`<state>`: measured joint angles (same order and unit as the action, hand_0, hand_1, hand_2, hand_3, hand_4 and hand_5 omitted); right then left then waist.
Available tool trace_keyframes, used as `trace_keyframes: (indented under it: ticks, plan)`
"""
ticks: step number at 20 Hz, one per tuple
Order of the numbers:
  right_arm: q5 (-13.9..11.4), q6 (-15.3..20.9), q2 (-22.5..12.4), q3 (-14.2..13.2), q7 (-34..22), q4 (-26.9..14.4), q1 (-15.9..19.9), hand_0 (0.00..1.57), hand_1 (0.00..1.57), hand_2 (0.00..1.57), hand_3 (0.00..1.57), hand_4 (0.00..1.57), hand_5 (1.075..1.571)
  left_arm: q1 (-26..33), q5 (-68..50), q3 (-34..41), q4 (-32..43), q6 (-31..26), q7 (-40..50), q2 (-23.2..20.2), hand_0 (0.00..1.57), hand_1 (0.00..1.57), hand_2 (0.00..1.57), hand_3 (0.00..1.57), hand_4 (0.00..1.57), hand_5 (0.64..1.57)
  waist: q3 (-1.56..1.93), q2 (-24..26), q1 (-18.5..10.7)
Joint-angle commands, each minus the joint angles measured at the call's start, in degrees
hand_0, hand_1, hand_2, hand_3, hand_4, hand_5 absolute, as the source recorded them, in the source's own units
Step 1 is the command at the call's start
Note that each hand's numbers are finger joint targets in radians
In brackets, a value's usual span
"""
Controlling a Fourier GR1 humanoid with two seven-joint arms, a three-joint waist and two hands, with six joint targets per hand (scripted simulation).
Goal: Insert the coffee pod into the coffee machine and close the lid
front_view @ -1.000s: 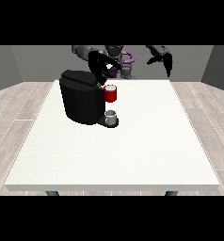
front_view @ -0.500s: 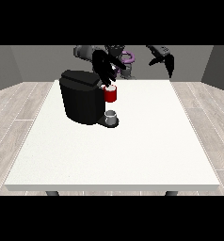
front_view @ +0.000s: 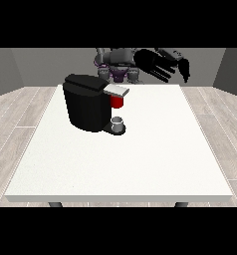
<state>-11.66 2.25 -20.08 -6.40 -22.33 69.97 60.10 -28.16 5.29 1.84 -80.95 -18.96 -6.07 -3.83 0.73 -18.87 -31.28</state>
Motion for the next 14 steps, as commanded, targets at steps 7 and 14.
trace_keyframes:
  ticks: [7,14]
  plan:
    - [1.24,0.73,4.65,0.16,7.31,-7.61,8.0,0.0,0.0,0.0,0.0,0.1,1.571,0.08,-0.49,0.34,-0.83,-0.43,0.1,-0.64,0.0,0.0,0.0,0.0,0.35,1.571,-0.76,-2.26,-0.21]
    - [1.22,2.65,12.62,3.51,16.06,-8.04,4.54,0.0,0.0,0.0,0.0,0.0,1.571,1.7,-1.25,0.88,-1.66,0.25,1.84,-0.16,0.0,0.0,0.0,0.0,0.25,1.571,-0.74,1.74,4.16]
